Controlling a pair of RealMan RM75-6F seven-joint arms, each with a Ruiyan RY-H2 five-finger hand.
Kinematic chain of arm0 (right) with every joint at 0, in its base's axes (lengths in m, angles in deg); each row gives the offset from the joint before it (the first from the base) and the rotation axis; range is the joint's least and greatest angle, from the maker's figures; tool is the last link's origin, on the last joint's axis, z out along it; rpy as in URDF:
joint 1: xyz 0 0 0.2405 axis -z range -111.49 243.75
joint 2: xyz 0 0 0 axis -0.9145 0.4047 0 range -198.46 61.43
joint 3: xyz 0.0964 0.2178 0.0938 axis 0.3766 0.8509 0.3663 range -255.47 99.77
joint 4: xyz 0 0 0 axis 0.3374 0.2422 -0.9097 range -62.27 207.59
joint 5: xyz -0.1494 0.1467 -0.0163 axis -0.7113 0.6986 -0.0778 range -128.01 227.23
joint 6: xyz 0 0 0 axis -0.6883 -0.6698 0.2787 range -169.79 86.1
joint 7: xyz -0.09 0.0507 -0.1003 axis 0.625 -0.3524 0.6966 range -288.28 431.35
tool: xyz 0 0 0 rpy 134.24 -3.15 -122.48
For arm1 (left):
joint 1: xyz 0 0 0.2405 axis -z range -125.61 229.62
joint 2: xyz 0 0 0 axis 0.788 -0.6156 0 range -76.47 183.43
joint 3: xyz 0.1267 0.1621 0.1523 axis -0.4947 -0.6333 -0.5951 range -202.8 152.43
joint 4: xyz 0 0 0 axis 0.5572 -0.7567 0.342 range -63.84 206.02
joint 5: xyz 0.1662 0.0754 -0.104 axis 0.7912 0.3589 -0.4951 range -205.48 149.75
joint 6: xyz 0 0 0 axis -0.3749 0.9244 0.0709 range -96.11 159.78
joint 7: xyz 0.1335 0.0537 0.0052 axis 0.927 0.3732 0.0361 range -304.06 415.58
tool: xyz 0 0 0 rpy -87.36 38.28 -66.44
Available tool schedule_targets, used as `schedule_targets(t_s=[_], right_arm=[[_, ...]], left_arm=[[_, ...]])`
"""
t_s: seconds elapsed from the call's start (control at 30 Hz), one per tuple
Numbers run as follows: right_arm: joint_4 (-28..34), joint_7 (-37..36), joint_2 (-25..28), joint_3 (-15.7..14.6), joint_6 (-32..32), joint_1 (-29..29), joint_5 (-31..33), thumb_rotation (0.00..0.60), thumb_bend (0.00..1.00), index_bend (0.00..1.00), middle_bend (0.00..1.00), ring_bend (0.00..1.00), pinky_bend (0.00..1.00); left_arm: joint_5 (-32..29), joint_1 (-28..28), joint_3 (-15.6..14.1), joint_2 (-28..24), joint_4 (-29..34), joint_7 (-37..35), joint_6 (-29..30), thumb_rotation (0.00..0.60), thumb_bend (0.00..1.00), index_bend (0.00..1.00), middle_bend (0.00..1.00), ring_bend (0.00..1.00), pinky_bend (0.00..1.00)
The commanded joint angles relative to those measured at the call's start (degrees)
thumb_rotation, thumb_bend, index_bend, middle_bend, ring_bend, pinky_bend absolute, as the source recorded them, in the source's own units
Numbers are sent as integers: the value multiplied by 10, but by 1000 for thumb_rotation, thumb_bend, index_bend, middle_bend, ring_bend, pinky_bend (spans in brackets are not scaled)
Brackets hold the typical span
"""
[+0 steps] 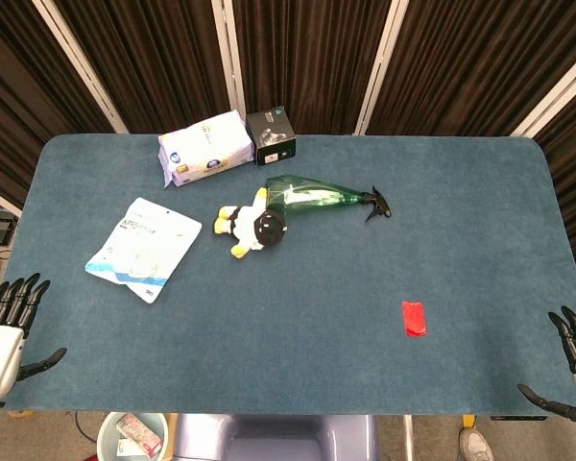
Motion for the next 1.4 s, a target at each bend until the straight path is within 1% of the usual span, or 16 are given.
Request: schedule_targets(t_s=[0.03, 0.17, 0.27, 0.33, 0.4, 0.47, 0.5, 0.53, 0.6, 0.63, 0.7, 0.83, 1.07, 1.17, 1.3, 1.4], right_arm=[[-3, 1, -2, 2, 5, 1, 0, 600, 44, 74, 0, 0, 0], [-3, -2, -3, 3, 10, 3, 0, 600, 49, 100, 0, 0, 0], [-5, 4, -5, 1, 7, 3, -2, 600, 84, 118, 0, 0, 0], [-4, 5, -7, -5, -4, 0, -5, 600, 100, 147, 0, 0, 0], [-5, 7, -17, -7, -18, -8, -11, 600, 114, 230, 0, 0, 0], [-16, 16, -43, 0, -20, -16, -15, 600, 173, 343, 0, 0, 0], [-23, 20, -66, 8, -13, -18, -14, 600, 216, 414, 0, 0, 0], [-31, 22, -90, 17, -3, -19, -11, 600, 242, 454, 0, 0, 0], [-57, 36, -142, 32, 9, -22, -2, 600, 254, 508, 0, 0, 0], [-82, 52, -174, 38, 3, -27, 6, 600, 254, 523, 0, 0, 0], [-112, 65, -209, 45, -5, -34, 16, 600, 254, 556, 3, 0, 0], [-168, 86, -264, 56, -28, -48, 40, 600, 254, 563, 13, 0, 0], [-218, 116, -316, 55, -74, -70, 61, 600, 254, 558, 11, 0, 0], [-229, 129, -338, 45, -91, -77, 60, 600, 259, 557, 12, 0, 0], [-238, 146, -362, 34, -85, -78, 48, 600, 294, 554, 13, 0, 0], [-238, 153, -373, 30, -80, -77, 45, 600, 295, 541, 5, 0, 0]], left_arm=[[12, -1, 5, 8, -15, -25, 4, 600, 29, 0, 0, 0, 0], [14, 0, 10, 14, -23, -27, 2, 600, 29, 0, 0, 0, 0], [19, 0, 11, 19, -25, -21, 1, 600, 28, 0, 0, 0, 0], [25, -1, 9, 18, -23, -18, 1, 600, 29, 0, 0, 0, 0], [32, -1, 4, 14, -18, -18, -3, 600, 29, 0, 0, 0, 0], [33, -2, 4, 12, -15, -15, -2, 600, 28, 0, 0, 0, 0], [34, -2, 5, 13, -15, -13, -2, 600, 28, 0, 0, 0, 0], [36, -2, 6, 14, -15, -10, -2, 600, 29, 0, 0, 0, 0], [39, -1, 6, 15, -15, -7, -5, 600, 29, 0, 0, 0, 0], [39, 1, 3, 14, -14, -1, -14, 600, 28, 0, 0, 0, 0], [34, 2, 4, 12, -9, 5, -23, 600, 28, 0, 0, 0, 0], [25, 5, 8, 14, -7, 15, -39, 600, 29, 0, 0, 0, 0], [13, 8, 11, 12, 4, 32, -60, 600, 32, 0, 0, 0, 0], [11, 8, 14, 14, 5, 43, -62, 600, 33, 0, 0, 0, 0], [12, 9, 16, 17, 4, 46, -66, 600, 33, 0, 0, 0, 0], [12, 8, 19, 19, 2, 41, -64, 600, 32, 0, 0, 0, 0]])
